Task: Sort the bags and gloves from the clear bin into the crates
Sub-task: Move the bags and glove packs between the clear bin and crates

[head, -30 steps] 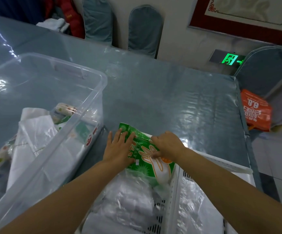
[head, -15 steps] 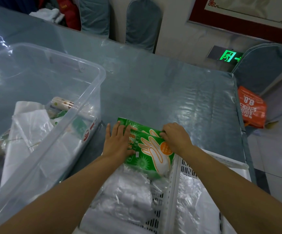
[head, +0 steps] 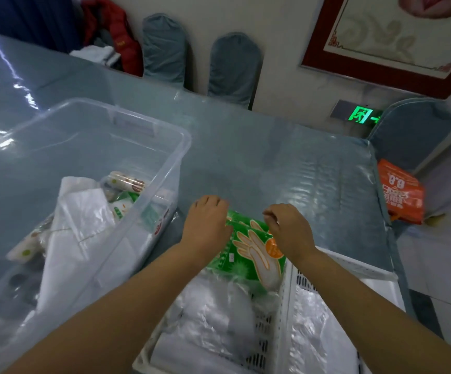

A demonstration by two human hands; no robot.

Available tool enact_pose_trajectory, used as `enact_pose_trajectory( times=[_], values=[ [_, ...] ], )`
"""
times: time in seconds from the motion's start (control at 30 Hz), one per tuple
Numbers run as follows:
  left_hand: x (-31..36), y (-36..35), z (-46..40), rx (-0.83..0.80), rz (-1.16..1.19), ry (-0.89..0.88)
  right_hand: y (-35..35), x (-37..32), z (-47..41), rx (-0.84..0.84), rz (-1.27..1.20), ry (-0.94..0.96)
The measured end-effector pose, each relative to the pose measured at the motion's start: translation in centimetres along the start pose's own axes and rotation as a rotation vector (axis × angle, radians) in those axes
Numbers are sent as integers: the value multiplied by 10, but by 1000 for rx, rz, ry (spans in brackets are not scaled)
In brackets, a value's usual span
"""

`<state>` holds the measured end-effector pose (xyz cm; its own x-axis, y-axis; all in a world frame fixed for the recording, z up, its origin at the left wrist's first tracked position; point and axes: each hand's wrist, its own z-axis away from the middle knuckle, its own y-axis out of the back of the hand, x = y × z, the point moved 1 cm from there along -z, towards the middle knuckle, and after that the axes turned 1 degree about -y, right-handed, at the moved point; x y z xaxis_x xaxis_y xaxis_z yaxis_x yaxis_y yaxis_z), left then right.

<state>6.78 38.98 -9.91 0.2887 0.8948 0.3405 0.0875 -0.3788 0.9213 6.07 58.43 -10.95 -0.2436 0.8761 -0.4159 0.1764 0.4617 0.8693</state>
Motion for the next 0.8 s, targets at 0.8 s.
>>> enact_pose_trajectory(
  times=[0.8],
  values=[
    [-337,246,110,38,-39,138,-144,-392,-104,-616,145,207]
  ],
)
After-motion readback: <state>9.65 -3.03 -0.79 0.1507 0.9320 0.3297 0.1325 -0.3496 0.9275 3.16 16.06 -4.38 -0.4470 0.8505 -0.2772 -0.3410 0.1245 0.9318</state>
